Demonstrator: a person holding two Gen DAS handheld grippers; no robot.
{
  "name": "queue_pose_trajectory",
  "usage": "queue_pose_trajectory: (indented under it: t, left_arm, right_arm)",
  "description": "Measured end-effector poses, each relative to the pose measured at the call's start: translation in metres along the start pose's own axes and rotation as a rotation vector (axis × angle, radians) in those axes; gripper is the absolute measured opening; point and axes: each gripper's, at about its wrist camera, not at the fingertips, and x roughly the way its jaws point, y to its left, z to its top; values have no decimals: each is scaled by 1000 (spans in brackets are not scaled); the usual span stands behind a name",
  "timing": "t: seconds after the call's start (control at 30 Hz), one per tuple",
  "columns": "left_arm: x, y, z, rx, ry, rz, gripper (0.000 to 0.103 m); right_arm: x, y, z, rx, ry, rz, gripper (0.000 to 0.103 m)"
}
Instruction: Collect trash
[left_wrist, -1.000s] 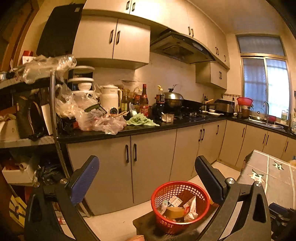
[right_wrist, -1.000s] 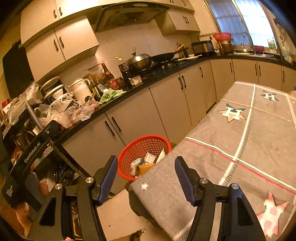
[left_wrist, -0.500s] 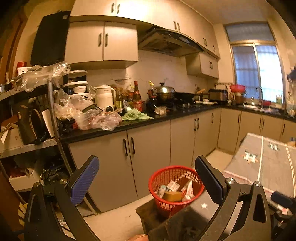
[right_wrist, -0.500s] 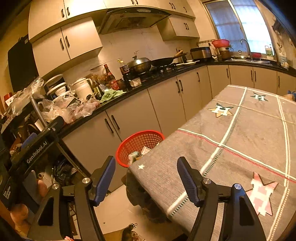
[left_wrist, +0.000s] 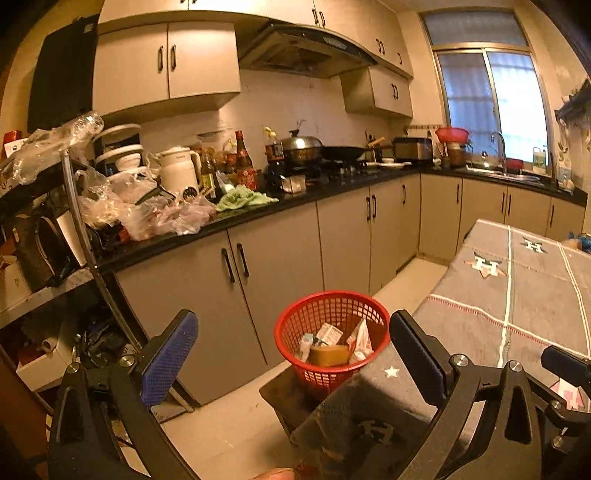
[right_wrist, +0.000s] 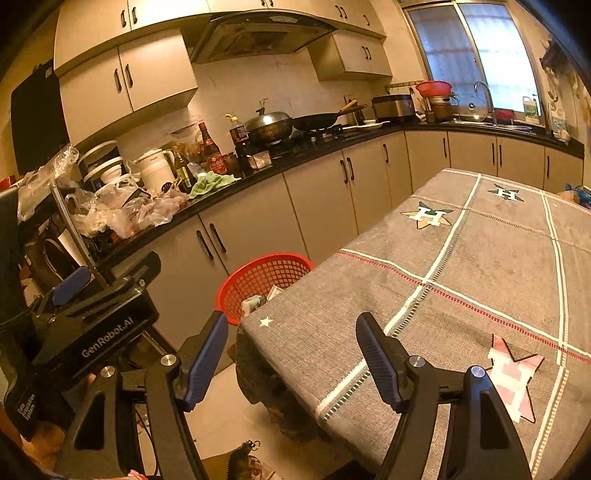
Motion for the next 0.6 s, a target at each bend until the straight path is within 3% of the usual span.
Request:
queue_pose_trajectory:
  t: [0.2, 0.6]
  left_arm:
    - [15, -1, -6, -3, 59, -39, 103]
    - [38, -2, -14, -13, 139, -45, 103]
  right_arm:
    - [8, -2, -1, 2, 18, -15, 77]
    - [22, -6, -4, 2, 46, -41, 77]
